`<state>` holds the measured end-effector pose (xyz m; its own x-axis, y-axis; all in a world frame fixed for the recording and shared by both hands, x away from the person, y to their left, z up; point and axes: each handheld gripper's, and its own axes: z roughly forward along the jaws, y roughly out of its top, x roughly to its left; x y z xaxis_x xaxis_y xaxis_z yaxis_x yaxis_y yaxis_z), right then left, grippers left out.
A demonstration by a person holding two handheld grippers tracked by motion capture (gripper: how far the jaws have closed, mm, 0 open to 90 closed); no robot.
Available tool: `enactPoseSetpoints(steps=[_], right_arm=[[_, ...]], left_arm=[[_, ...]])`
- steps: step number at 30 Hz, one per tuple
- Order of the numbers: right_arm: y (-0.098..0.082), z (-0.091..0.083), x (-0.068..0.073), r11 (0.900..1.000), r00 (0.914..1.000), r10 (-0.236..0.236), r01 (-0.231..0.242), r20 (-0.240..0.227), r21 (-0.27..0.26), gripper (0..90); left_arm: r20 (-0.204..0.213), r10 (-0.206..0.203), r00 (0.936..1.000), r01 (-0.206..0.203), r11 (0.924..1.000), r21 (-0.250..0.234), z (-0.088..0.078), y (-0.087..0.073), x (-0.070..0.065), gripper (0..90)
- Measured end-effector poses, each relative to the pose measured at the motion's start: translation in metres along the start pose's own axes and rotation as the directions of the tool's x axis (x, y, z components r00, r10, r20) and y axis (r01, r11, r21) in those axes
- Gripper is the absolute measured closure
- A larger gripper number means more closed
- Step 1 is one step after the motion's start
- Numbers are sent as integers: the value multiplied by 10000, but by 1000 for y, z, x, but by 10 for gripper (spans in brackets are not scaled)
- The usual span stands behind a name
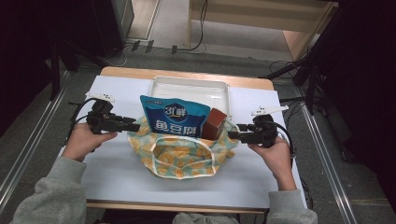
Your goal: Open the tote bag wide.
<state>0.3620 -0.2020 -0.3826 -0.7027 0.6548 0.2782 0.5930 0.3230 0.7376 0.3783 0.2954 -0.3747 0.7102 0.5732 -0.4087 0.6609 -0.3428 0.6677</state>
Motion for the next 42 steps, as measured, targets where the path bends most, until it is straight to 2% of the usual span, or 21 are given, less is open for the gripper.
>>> enactPoseSetpoints(steps=[3,5,8,11,17,21,23,29,33,38,42], right_arm=[[4,-8,4,9999,9999,-53,52,-112,-154,524],[7,-13,9,9998,9999,-96,95,-99,-146,529],[11,-19,17,9991,9993,-382,381,-50,-162,537],[16,-27,24,9985,9987,-504,503,-7,-214,539],[24,-43,40,9951,9962,-875,873,-21,-466,542],[25,-43,49,9941,9943,-1010,996,-334,-423,542],[25,-40,53,9934,9927,-1105,1089,-474,-360,540],[18,-28,56,9921,9886,-1240,1216,-853,-324,511],[14,-19,58,9898,9841,-1423,1405,-1059,-240,469],[14,-11,59,9878,9827,-1560,1552,-1001,-159,402],[19,-11,59,9858,9811,-1677,1658,-963,-281,362]], left_arm=[[-7,245,9997,-245,9997,-45,-7,4,-9,513],[34,247,9997,-246,9995,-189,-13,7,-13,511],[63,376,9993,-374,9988,-302,-21,9,-20,505],[291,501,9983,-491,9981,-360,-24,10,-26,501],[732,755,9945,-736,9969,-284,-22,14,-41,486],[1017,996,9898,-981,9950,-201,-17,16,-50,471],[1038,1296,9861,-1277,9915,-251,-13,17,-53,447],[1206,1259,9847,-1292,9914,202,6,14,-49,434],[1156,1147,9866,-1194,9923,342,13,11,-45,420],[1235,1138,9858,-1205,9916,475,20,7,-42,410],[1395,924,9859,-991,9942,414,24,4,-39,406]])
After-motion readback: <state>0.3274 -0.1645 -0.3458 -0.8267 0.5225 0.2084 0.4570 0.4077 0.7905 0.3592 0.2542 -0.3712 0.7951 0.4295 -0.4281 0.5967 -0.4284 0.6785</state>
